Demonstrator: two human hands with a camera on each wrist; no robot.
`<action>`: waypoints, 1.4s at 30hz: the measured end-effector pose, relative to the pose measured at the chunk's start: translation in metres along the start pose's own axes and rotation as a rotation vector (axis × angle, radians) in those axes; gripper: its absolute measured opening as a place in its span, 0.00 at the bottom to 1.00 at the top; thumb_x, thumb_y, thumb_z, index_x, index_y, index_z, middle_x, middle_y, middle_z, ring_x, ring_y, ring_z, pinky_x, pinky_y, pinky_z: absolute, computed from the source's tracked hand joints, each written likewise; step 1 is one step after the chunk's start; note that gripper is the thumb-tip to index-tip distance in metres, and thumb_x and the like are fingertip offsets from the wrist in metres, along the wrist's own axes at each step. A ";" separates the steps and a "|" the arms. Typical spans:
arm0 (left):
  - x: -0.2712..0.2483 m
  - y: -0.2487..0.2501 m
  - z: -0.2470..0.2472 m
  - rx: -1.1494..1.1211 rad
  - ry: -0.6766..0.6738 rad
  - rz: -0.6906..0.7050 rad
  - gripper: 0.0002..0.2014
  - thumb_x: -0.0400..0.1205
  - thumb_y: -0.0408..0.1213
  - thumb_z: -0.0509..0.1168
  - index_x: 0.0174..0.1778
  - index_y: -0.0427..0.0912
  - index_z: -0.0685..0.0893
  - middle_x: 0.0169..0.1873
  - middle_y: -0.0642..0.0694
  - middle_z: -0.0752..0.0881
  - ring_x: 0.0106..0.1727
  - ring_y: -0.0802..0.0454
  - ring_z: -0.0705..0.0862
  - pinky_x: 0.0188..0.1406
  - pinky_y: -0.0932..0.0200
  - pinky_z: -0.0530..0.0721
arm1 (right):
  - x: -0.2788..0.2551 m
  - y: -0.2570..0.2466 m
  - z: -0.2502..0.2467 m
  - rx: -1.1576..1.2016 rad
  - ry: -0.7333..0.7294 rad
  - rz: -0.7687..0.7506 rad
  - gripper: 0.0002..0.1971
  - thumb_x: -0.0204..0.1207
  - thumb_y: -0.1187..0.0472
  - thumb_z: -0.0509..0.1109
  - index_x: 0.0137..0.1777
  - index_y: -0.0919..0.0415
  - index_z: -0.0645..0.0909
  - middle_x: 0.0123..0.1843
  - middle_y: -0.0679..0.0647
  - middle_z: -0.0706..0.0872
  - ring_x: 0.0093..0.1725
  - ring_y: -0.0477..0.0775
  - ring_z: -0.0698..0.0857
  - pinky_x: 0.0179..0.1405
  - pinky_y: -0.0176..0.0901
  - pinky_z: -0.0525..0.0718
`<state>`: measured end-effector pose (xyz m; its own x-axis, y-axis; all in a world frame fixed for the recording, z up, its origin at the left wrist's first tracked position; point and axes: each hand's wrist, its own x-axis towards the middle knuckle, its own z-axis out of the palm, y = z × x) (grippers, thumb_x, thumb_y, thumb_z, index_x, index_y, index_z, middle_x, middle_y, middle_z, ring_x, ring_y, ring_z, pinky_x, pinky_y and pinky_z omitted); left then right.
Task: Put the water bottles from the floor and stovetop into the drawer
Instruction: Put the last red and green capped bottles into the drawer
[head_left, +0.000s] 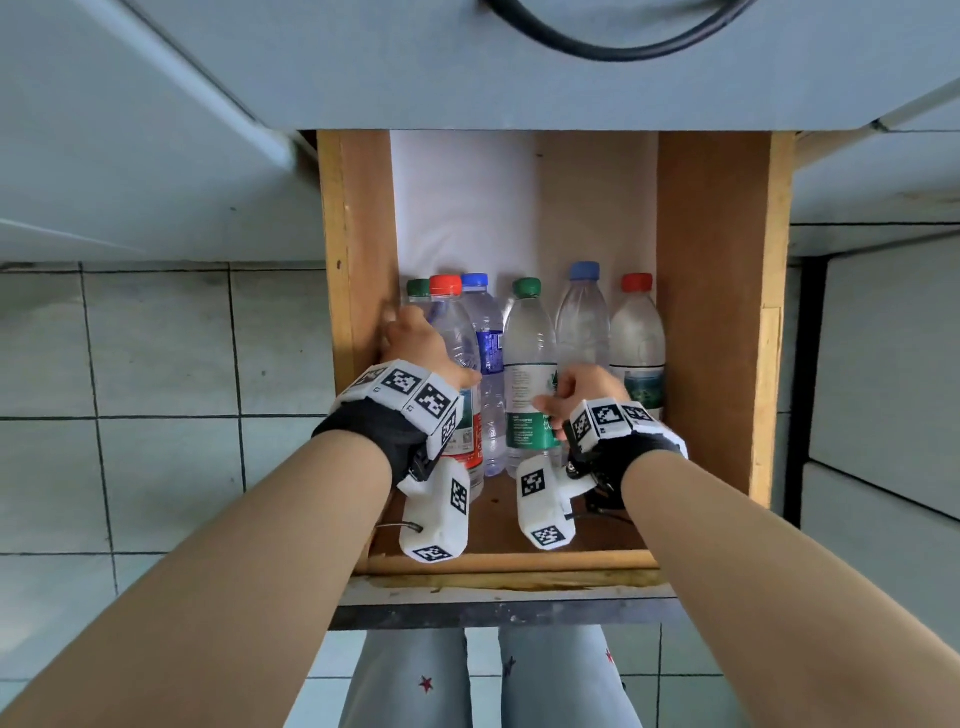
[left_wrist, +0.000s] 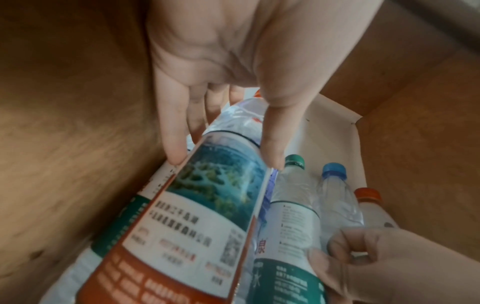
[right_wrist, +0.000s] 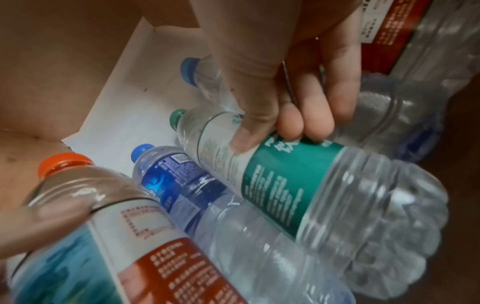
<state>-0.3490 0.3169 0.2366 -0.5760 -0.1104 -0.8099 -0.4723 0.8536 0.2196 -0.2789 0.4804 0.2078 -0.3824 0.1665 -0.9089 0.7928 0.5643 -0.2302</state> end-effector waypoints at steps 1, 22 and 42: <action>0.000 0.001 0.000 0.013 -0.003 0.001 0.49 0.62 0.38 0.80 0.74 0.35 0.58 0.72 0.36 0.65 0.74 0.39 0.68 0.73 0.45 0.71 | 0.001 -0.003 -0.003 0.002 -0.026 0.012 0.18 0.67 0.54 0.76 0.28 0.57 0.69 0.46 0.65 0.90 0.48 0.64 0.89 0.53 0.59 0.87; -0.002 0.017 -0.011 0.248 -0.047 0.069 0.45 0.75 0.42 0.69 0.80 0.40 0.46 0.75 0.32 0.61 0.73 0.35 0.70 0.71 0.45 0.72 | 0.007 -0.002 0.017 -0.173 -0.240 0.120 0.22 0.60 0.55 0.81 0.51 0.67 0.84 0.50 0.62 0.91 0.51 0.59 0.89 0.55 0.52 0.88; -0.123 0.038 -0.091 -0.397 -0.113 0.260 0.19 0.79 0.38 0.64 0.66 0.40 0.79 0.57 0.44 0.84 0.54 0.47 0.84 0.53 0.55 0.83 | -0.141 -0.069 -0.053 0.401 0.076 -0.218 0.12 0.74 0.56 0.68 0.29 0.56 0.75 0.38 0.59 0.87 0.39 0.57 0.81 0.43 0.50 0.79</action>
<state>-0.3569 0.3168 0.3941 -0.6427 0.1553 -0.7502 -0.5532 0.5834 0.5947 -0.3046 0.4606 0.3702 -0.5828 0.1459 -0.7994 0.8050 0.2375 -0.5436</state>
